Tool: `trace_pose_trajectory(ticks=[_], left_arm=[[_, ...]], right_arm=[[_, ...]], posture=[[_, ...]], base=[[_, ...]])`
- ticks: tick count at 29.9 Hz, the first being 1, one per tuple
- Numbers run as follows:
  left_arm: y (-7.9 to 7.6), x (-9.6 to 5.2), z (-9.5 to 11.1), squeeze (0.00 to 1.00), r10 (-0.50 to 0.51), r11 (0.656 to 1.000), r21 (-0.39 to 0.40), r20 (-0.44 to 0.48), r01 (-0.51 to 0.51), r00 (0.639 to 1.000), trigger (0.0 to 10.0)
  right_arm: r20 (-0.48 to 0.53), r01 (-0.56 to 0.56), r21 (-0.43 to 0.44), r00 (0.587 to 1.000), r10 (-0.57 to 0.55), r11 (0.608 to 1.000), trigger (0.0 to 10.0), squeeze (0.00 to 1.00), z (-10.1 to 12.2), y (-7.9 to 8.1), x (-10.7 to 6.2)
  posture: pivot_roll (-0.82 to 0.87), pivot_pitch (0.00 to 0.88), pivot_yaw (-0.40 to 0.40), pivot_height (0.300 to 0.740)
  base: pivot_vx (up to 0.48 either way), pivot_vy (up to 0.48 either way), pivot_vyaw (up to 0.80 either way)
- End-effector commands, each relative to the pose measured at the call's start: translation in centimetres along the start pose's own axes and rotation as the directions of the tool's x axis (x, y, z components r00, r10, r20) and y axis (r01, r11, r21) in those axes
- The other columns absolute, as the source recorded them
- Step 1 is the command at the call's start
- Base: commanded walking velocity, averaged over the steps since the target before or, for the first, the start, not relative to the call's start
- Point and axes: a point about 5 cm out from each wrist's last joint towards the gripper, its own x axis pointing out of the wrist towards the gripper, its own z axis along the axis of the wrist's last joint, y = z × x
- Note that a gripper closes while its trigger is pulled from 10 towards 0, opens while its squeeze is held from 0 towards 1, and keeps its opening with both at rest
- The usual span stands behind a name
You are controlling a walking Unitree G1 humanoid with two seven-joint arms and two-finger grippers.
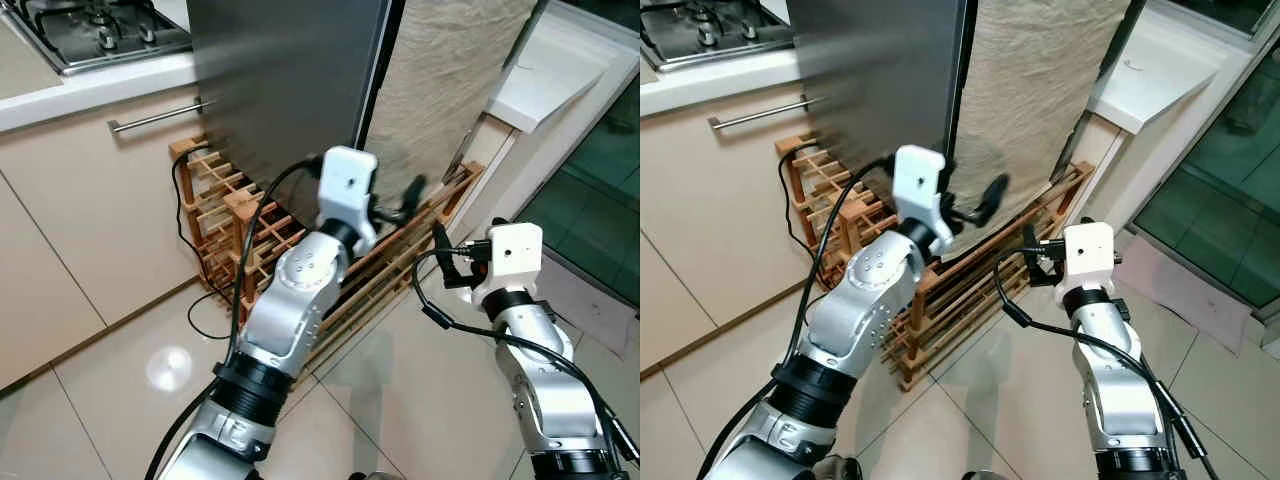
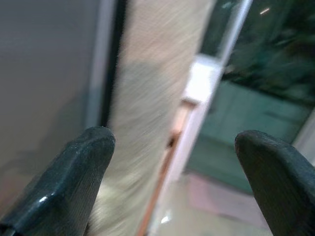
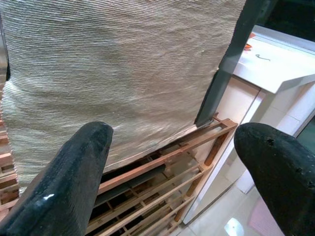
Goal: Restocking fridge
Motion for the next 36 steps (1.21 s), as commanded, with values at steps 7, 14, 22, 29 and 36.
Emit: trace_pose_trajectory(ticks=[7, 14, 22, 29, 36], left_arm=[[0.9, 0.2, -1.4, 0.00, 0.075, 0.997, 0.013, -0.044, -0.075, 0.996, 10.0], [1.6, 1.1, -1.2, 0.00, 0.096, 0.995, 0.037, -0.026, -0.095, 0.995, 10.0], [1.9, 0.7, -1.9, 0.00, 0.096, 0.994, 0.056, -0.034, -0.094, 0.995, 10.0], [0.7, 1.3, -0.7, 0.00, -0.011, 1.000, 0.016, 0.004, 0.011, 1.000, 10.0], [1.4, 3.1, 0.4, 0.00, 0.023, 0.996, 0.090, 0.000, -0.023, 1.000, 10.0]], right_arm=[[0.011, 0.028, 0.010, 1.000, -0.028, 1.000, 10.0, 0.00, -0.1, 0.1, -1.3], [-0.003, 0.027, 0.019, 1.000, -0.027, 0.999, 10.0, 0.00, -0.6, 0.5, -2.0], [-0.037, 0.021, 0.042, 0.999, -0.020, 0.999, 10.0, 0.00, -1.3, 1.0, -3.6], [-0.040, 0.008, 0.056, 0.999, -0.006, 0.998, 10.0, 0.00, -1.1, 2.0, -4.3], [-0.046, -0.002, 0.031, 0.999, 0.003, 1.000, 10.0, 0.00, -1.0, 1.8, -5.7]], posture=[[-0.05, 0.006, -0.103, 0.740], [-0.05, 0.014, -0.085, 0.740], [-0.06, 0.025, -0.072, 0.740], [-0.07, 0.053, -0.035, 0.740], [-0.11, 0.075, -0.024, 0.740]], base=[[0.000, 0.000, 0.00], [0.000, 0.000, 0.00], [0.000, 0.000, 0.00], [0.000, 0.000, 0.00], [0.000, 0.000, 0.00]])
